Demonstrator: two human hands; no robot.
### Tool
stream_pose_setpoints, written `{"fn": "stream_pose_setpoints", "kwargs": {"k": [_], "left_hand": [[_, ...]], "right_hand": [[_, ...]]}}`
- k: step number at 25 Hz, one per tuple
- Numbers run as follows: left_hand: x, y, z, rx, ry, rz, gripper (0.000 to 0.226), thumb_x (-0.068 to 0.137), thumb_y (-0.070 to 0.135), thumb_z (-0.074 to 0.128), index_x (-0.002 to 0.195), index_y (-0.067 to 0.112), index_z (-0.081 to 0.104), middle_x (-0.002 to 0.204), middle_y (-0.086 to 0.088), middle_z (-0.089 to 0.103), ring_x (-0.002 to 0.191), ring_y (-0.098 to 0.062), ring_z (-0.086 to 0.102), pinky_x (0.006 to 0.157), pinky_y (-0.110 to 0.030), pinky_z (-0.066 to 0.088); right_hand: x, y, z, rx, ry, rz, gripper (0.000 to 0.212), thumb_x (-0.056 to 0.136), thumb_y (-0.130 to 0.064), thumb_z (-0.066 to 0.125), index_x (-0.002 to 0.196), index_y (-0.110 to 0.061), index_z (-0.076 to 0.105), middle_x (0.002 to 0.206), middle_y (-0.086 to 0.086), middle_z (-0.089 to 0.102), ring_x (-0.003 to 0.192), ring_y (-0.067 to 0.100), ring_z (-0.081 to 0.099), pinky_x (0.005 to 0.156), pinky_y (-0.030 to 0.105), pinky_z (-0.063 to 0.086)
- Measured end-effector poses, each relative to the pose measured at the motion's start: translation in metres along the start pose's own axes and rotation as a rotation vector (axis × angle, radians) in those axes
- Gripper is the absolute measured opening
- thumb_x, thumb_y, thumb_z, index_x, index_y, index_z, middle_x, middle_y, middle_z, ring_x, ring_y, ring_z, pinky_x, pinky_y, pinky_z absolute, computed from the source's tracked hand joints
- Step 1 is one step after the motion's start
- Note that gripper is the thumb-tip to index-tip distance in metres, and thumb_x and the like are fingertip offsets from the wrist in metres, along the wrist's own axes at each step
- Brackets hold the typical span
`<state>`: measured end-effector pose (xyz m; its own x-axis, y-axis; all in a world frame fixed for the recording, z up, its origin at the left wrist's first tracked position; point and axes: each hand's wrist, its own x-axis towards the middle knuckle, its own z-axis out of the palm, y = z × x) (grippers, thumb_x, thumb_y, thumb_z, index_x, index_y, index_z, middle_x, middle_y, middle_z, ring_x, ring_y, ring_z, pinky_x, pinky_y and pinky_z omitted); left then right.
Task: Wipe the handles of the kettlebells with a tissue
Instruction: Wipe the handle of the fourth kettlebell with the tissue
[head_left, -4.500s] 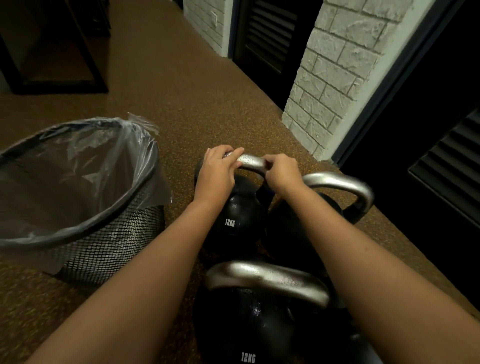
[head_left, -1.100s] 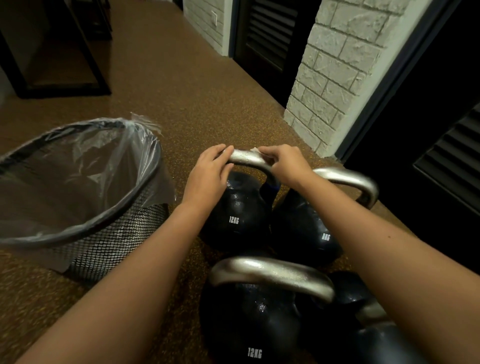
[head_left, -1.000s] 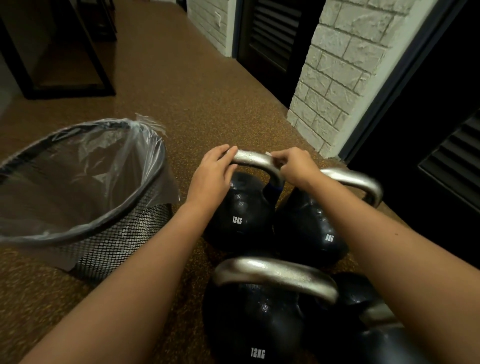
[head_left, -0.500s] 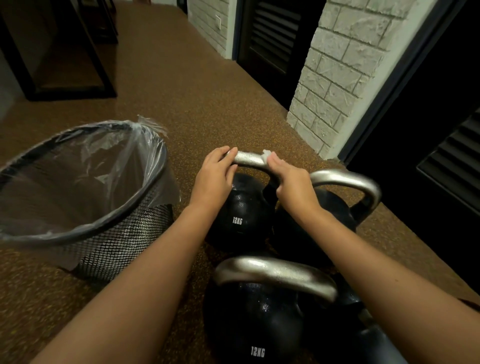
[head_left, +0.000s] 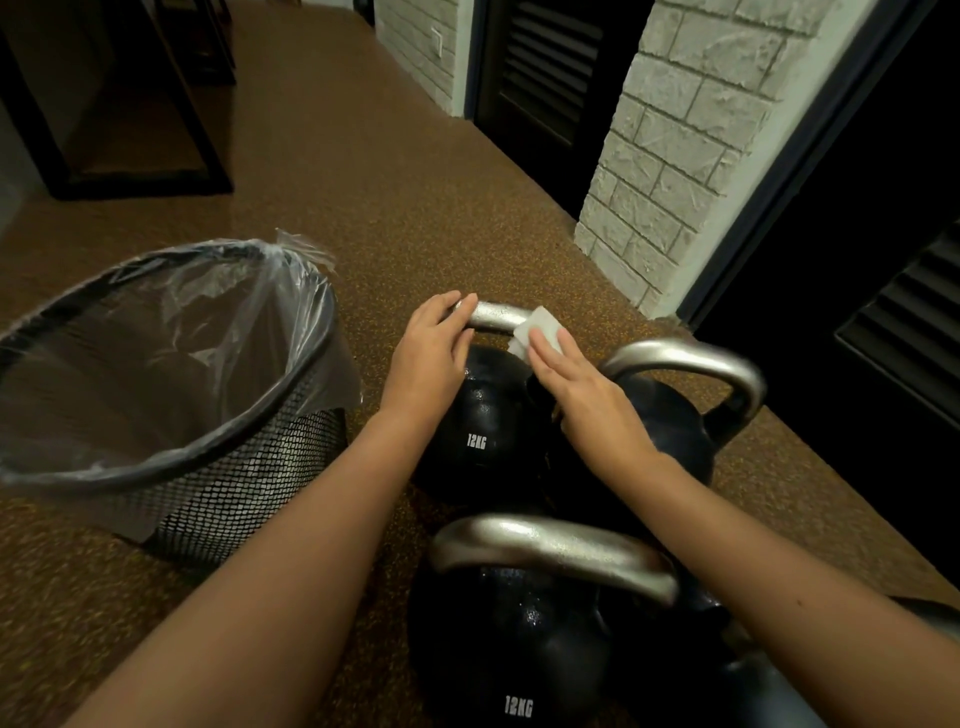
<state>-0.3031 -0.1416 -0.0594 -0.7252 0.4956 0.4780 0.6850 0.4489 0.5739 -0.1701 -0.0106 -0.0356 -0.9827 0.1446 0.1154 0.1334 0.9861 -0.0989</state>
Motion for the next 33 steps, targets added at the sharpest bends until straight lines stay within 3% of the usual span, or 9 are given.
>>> {"fn": "stream_pose_setpoints", "kwargs": {"k": [4, 8, 12, 15, 18, 20, 25, 29, 33], "left_hand": [[0.001, -0.002, 0.0, 0.005, 0.001, 0.014, 0.039, 0.093, 0.01, 0.052, 0.132, 0.012, 0.051, 0.135, -0.009, 0.049, 0.129, -0.021, 0.041, 0.105, -0.023, 0.028], [0.0, -0.001, 0.0, -0.005, 0.007, 0.012, 0.039, 0.093, 0.011, 0.052, 0.132, 0.011, 0.051, 0.135, -0.008, 0.049, 0.129, -0.02, 0.04, 0.106, -0.024, 0.029], [0.0, -0.001, 0.002, -0.015, 0.013, 0.001, 0.04, 0.093, 0.011, 0.051, 0.133, 0.012, 0.05, 0.134, -0.007, 0.049, 0.129, -0.019, 0.039, 0.104, -0.021, 0.028], [0.0, -0.001, 0.001, 0.002, -0.002, -0.001, 0.041, 0.094, 0.012, 0.05, 0.134, 0.013, 0.049, 0.136, -0.006, 0.047, 0.13, -0.018, 0.038, 0.105, -0.022, 0.027], [0.0, -0.003, 0.0, 0.011, 0.006, -0.002, 0.04, 0.093, 0.012, 0.05, 0.134, 0.014, 0.049, 0.136, -0.006, 0.048, 0.13, -0.018, 0.038, 0.104, -0.021, 0.026], [0.0, -0.001, 0.001, 0.015, 0.003, 0.002, 0.04, 0.093, 0.011, 0.051, 0.134, 0.013, 0.049, 0.136, -0.006, 0.048, 0.13, -0.018, 0.038, 0.103, -0.021, 0.026], [-0.001, -0.001, 0.0, 0.011, 0.011, -0.003, 0.04, 0.094, 0.011, 0.05, 0.134, 0.014, 0.05, 0.136, -0.006, 0.048, 0.129, -0.018, 0.039, 0.103, -0.021, 0.027], [-0.001, 0.001, -0.001, 0.001, 0.0, -0.011, 0.04, 0.094, 0.012, 0.049, 0.135, 0.015, 0.048, 0.137, -0.004, 0.047, 0.13, -0.016, 0.037, 0.102, -0.018, 0.025], [-0.001, 0.002, 0.0, -0.013, 0.007, -0.025, 0.041, 0.094, 0.012, 0.049, 0.135, 0.014, 0.048, 0.138, -0.005, 0.046, 0.131, -0.017, 0.037, 0.104, -0.02, 0.025]], "right_hand": [[0.006, 0.003, 0.001, -0.083, 0.031, -0.062, 0.061, 0.09, 0.002, 0.035, 0.148, -0.014, 0.023, 0.157, -0.005, 0.012, 0.146, 0.021, 0.006, 0.112, 0.023, 0.018], [0.001, 0.019, 0.011, -0.399, 0.141, -0.231, 0.045, 0.081, -0.004, 0.041, 0.12, 0.0, 0.061, 0.134, 0.009, 0.054, 0.125, 0.035, 0.049, 0.102, 0.04, 0.041], [0.005, 0.01, 0.02, -0.614, -0.014, -0.156, 0.051, 0.078, -0.013, 0.028, 0.102, -0.005, 0.072, 0.125, 0.009, 0.062, 0.118, 0.037, 0.055, 0.094, 0.048, 0.047], [0.007, 0.013, 0.014, -0.591, 0.054, -0.174, 0.05, 0.08, -0.013, 0.029, 0.107, -0.005, 0.07, 0.126, 0.009, 0.061, 0.119, 0.039, 0.054, 0.098, 0.047, 0.043], [0.009, 0.02, 0.002, -0.278, 0.052, -0.223, 0.051, 0.088, -0.001, 0.037, 0.138, -0.005, 0.043, 0.15, 0.004, 0.034, 0.139, 0.036, 0.026, 0.114, 0.04, 0.018], [0.009, 0.021, -0.001, -0.086, 0.045, -0.153, 0.068, 0.083, 0.012, 0.043, 0.146, -0.01, 0.028, 0.156, 0.0, 0.018, 0.144, 0.03, 0.011, 0.116, 0.034, 0.005], [0.031, 0.005, -0.005, 0.503, 0.304, 0.209, 0.067, 0.075, 0.019, 0.045, 0.133, -0.014, 0.051, 0.138, 0.002, 0.051, 0.13, 0.018, 0.044, 0.101, 0.004, 0.022], [0.042, 0.01, -0.003, 0.713, 0.174, 0.64, 0.057, 0.086, 0.006, 0.04, 0.132, -0.025, 0.052, 0.126, 0.01, 0.059, 0.096, 0.019, 0.051, 0.09, 0.028, 0.042], [0.041, -0.007, -0.004, 0.962, 0.187, 0.865, 0.045, 0.091, -0.003, 0.042, 0.133, -0.017, 0.051, 0.13, 0.008, 0.056, 0.108, 0.024, 0.053, 0.093, 0.026, 0.04]]}}
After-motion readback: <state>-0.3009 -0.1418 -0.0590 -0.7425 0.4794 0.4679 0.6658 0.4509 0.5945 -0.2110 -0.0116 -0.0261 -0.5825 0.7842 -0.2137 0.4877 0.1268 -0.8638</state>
